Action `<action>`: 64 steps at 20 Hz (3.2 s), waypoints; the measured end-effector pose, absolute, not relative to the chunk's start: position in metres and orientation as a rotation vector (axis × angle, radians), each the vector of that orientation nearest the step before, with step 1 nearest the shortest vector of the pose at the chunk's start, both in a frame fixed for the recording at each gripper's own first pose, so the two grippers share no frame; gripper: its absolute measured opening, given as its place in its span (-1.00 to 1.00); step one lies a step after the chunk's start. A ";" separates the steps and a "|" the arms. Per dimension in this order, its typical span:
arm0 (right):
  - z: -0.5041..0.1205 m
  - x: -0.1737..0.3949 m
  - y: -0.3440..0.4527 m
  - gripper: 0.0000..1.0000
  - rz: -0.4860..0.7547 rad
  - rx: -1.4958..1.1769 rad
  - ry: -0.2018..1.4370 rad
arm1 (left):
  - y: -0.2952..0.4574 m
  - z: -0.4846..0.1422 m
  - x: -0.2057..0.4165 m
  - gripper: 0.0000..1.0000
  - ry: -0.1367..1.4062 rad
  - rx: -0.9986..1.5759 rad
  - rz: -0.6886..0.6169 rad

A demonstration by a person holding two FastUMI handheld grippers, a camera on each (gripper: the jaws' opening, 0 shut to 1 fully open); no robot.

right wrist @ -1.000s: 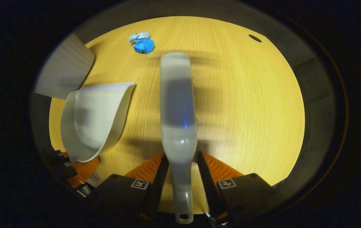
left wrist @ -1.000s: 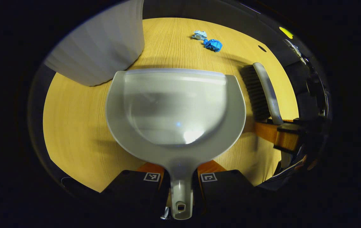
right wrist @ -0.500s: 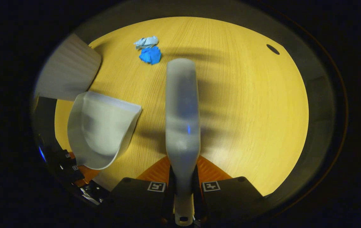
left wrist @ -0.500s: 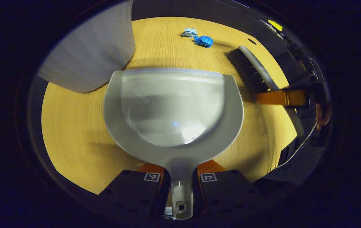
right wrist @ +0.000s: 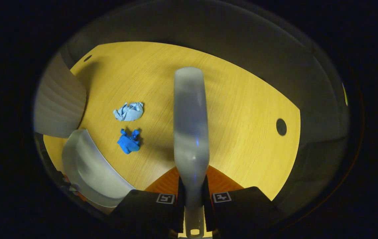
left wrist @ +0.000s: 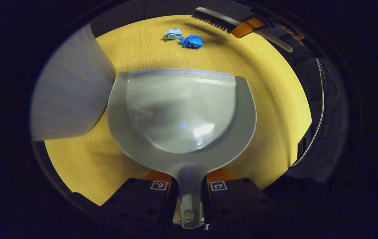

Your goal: Pick up the small broom and dustpan from the desktop, sweep the trash into the dustpan with the broom, and then empty the trash into the garbage bin.

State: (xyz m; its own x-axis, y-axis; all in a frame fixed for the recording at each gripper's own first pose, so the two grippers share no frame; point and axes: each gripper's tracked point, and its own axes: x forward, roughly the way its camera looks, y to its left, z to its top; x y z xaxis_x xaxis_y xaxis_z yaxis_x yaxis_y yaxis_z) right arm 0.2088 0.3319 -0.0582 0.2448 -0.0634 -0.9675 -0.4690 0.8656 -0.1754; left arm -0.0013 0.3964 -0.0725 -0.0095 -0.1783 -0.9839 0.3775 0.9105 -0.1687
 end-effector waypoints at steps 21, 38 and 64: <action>-0.086 0.133 0.383 -0.45 0.902 -0.504 1.509 | 0.425 -0.070 0.052 -0.41 1.415 0.336 -0.581; -0.063 0.215 0.328 -0.45 0.492 -0.047 1.213 | 0.548 0.226 -0.008 -0.41 1.192 0.291 -0.596; -0.074 0.205 0.366 -0.45 0.383 0.192 1.139 | 0.674 0.260 0.058 -0.41 1.392 0.934 -0.171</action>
